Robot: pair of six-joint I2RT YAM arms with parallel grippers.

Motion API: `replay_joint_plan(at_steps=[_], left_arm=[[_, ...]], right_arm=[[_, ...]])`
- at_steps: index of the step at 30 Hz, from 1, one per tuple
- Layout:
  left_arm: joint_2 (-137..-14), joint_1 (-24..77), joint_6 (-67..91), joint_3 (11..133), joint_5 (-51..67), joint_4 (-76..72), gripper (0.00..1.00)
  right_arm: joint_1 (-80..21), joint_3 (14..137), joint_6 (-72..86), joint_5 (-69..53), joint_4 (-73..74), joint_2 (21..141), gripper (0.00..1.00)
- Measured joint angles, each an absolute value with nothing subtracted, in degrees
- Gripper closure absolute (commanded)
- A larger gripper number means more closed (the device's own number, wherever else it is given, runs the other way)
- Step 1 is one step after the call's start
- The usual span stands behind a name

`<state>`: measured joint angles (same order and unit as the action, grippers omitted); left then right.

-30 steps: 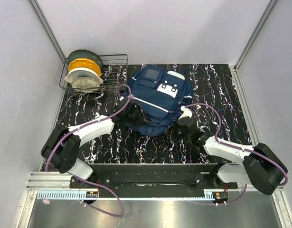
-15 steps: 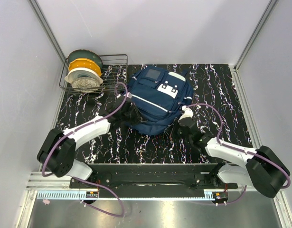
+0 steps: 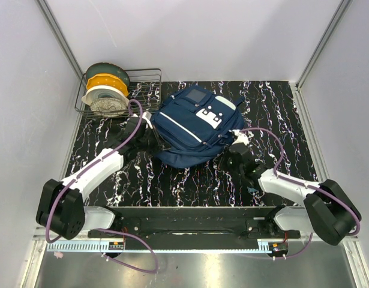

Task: Pack the student bag
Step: Zip the student bag at the center of the board.

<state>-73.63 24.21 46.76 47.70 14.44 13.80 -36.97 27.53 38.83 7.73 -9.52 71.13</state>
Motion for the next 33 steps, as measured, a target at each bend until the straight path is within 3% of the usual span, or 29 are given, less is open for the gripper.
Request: replay_joint_plan(at_steps=[24,28,29,33], left_arm=[[-71.96,21.19,43.48,47.20,18.63,14.87,1.00],[-71.96,20.99,43.38,46.74,19.20,14.26,1.00],[-71.96,20.91,43.33,46.65,19.25,14.24,1.00],[-72.16,19.90,41.65,46.57,19.90,14.28,1.00]], right_arm=[[-19.38,34.72,44.34,-12.03,-7.46,86.46,1.00],[-18.09,35.22,43.77,-15.31,-7.57,87.24,0.85],[-17.76,35.22,43.42,-16.21,-7.77,87.24,0.72],[-15.84,33.47,41.63,-17.43,-8.75,85.58,0.42]])
